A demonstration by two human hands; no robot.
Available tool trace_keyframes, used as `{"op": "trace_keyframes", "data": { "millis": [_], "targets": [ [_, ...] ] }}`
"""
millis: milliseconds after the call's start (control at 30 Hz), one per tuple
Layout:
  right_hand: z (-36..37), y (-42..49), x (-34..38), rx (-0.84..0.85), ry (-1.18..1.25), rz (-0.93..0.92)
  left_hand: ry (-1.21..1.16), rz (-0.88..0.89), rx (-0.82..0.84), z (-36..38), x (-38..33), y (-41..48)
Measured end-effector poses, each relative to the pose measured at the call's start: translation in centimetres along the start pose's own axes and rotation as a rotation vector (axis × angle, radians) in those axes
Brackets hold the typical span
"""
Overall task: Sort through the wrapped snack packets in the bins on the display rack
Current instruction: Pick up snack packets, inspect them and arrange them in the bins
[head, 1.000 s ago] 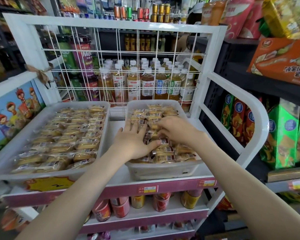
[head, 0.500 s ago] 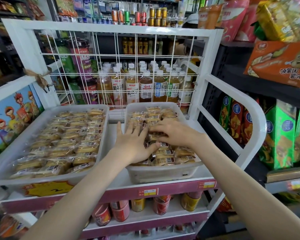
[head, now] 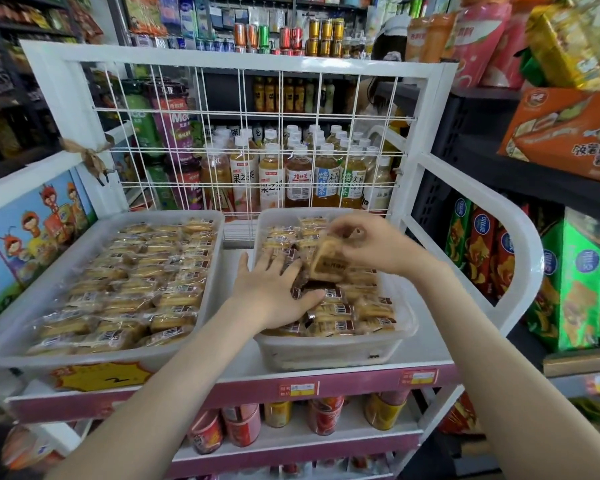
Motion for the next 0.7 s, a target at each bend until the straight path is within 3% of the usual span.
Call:
{"op": "trace_keyframes", "data": {
  "millis": [133,267,400,600,700],
  "targets": [
    [-3.9,-1.6,0.3,-0.198,0.225,0.034,-0.108,-0.004,-0.033,-0.8,-0.1,-0.1],
    [-4.2,-3.9,-0.3,-0.354,0.436,0.101,-0.682,0.021,-0.315,-4.7,0.0,-2.1],
    [-3.0,-5.8,-0.6,-0.456,0.672,0.187,-0.974,0.051,-0.525,-6.7,0.1,-4.3],
    [-0.9,-7.1,0.6,-0.477,0.87,0.16,-1.601,-0.057,-0.433,-3.7,1.6,-4.0],
    [0.0,-7.7,-0.5,-0.554,0.939,0.253,-1.725,-0.079,-0.384,-3.4,2.0,-4.2]
  ]
}}
Point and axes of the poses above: each hand's wrist, its own y-axis towards the middle knuckle, its own z-axis out of the palm, x = y × z, the point moved 10 cm from there along y, towards the middle knuckle, and after that the axes turned 1 degree about z, right-handed, at the moved point
